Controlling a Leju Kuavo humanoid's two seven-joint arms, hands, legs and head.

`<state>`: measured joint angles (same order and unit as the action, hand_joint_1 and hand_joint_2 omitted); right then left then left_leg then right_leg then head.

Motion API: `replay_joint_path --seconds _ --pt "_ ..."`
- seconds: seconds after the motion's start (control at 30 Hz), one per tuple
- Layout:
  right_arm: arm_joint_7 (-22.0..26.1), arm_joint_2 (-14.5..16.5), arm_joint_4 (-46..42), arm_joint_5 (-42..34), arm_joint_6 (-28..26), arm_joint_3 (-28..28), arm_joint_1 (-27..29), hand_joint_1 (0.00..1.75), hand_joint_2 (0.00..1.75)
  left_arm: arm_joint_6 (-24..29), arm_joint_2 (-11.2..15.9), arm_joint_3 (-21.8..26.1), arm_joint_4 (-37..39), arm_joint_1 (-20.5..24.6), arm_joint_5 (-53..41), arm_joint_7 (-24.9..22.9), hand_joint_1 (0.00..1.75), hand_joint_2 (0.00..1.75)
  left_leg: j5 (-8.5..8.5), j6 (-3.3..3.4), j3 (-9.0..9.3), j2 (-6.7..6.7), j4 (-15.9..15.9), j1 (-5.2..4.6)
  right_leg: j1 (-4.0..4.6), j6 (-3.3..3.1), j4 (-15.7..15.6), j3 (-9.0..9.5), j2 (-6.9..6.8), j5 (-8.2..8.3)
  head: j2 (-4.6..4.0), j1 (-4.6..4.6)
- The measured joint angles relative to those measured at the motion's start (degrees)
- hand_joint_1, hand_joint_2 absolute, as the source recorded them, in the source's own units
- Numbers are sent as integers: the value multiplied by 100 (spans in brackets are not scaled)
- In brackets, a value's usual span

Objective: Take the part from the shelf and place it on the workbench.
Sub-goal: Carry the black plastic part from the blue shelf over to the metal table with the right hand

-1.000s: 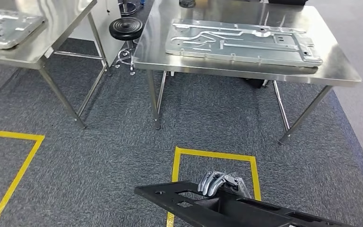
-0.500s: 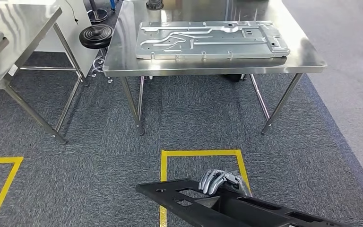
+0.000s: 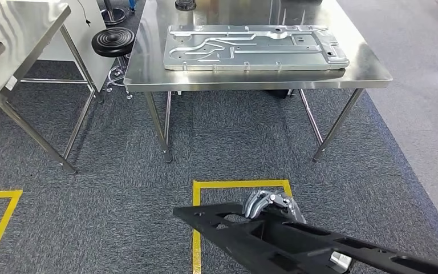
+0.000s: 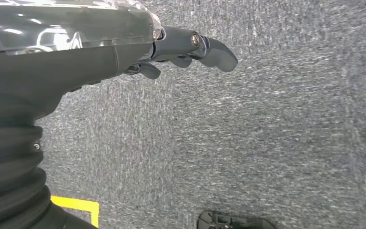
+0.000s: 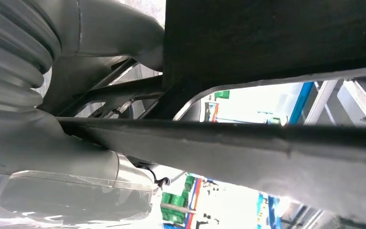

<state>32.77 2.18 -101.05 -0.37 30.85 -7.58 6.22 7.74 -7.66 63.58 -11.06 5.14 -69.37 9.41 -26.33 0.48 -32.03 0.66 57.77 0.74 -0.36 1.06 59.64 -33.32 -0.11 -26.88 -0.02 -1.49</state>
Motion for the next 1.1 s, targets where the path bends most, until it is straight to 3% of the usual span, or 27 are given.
replay_joint_path --seconds 0.07,0.17,0.23,0.3,0.33,0.37,0.4,0.47,0.53,0.63,0.7,0.8,0.83,0.87,0.9,1.0,1.03,1.1 --pt "-47 -31 -1 5 -9 53 -101 124 175 -2 -14 0 0 6 -3 24 0 175 -1 -63 -2 6 -8 -7 40 -57 -175 61 -4 14 -1 0" --pt "-76 -94 2 9 -3 127 -227 124 175 -3 -27 0 0 13 -3 45 0 175 -73 -156 -23 10 64 -1 11 -154 -252 85 16 61 0 0" --pt "-80 -138 14 8 1 166 -320 124 175 -6 -31 0 0 16 -3 52 0 175 -372 -192 -248 -8 574 4 -11 -206 -301 117 19 88 -1 -1" --pt "-85 -198 43 7 1 201 -388 124 175 -14 -36 0 0 9 -4 53 0 175 -713 -219 -630 -18 1363 5 2 -231 -297 119 24 84 -1 -2" --pt "-87 -233 62 5 0 220 -411 124 175 -17 -36 0 0 3 -5 53 0 175 -761 -228 -759 -17 1607 6 8 -235 -291 120 29 79 -1 -2" --pt "-92 -266 81 4 -2 240 -438 124 175 -19 -36 0 0 -1 -7 52 0 175 -686 -231 -784 -17 1626 6 12 -234 -282 122 37 71 0 -2" --pt "-99 -297 98 0 -6 258 -469 124 175 -21 -36 0 0 -4 -9 51 0 175 -507 -228 -696 -18 1409 6 13 -227 -267 127 49 59 0 -2" --pt "-118 -348 128 -16 -18 291 -546 124 175 -26 -36 0 0 -1 -11 45 0 175 -102 -199 -342 -27 621 1 20 -192 -221 131 73 20 0 -1" --pt "-148 -398 158 -46 -28 326 -631 124 175 -35 -36 0 0 7 -8 40 0 175 43 -139 -129 -39 133 -7 39 -141 -174 108 90 -8 0 0" --pt "-200 -485 226 -112 -32 365 -787 124 175 -40 -43 2 0 9 15 36 0 175 45 -33 -113 -37 45 -14 37 -50 -159 83 93 -16 -1 0" --pt "-222 -543 277 -153 -35 394 -889 124 175 -39 -50 3 0 15 27 36 0 175 73 31 -99 -28 5 5 20 16 47 0 77 -159 0 1" --pt "-249 -612 391 -202 -41 434 -1007 124 175 -38 -49 6 0 17 33 37 0 175 83 66 -105 -18 -8 12 -17 95 1123 -522 55 -674 0 1" --pt "-256 -632 434 -212 -42 441 -1025 124 175 -38 -50 7 0 14 33 38 0 175 82 68 -106 -17 -6 11 -29 111 1418 -676 51 -752 0 1" --pt "-259 -652 473 -218 -42 445 -1038 124 175 -38 -51 8 0 11 33 40 0 175 80 68 -103 -17 -5 11 -39 117 1500 -729 47 -711 0 1" --pt "-261 -674 507 -226 -43 447 -1055 124 175 -38 -54 8 0 10 32 44 0 175 76 65 -96 -19 -3 11 -46 115 1346 -668 43 -562 0 1" --pt "-257 -737 580 -267 -53 459 -1133 124 175 -38 -62 8 0 15 26 56 0 175 57 24 -69 -21 3 0 -34 54 177 -135 7 -8 0 1" --pt "-254 -750 594 -282 -62 464 -1148 124 175 -38 -63 8 0 16 21 59 0 175 53 -4 -69 -20 6 -6 -17 24 -66 -30 -1 62 0 1" --pt "-251 -773 616 -297 -85 474 -1155 124 175 -38 -65 7 0 16 13 63 0 175 51 -73 -76 -12 1 -11 21 -38 -160 -8 5 63 1 1"
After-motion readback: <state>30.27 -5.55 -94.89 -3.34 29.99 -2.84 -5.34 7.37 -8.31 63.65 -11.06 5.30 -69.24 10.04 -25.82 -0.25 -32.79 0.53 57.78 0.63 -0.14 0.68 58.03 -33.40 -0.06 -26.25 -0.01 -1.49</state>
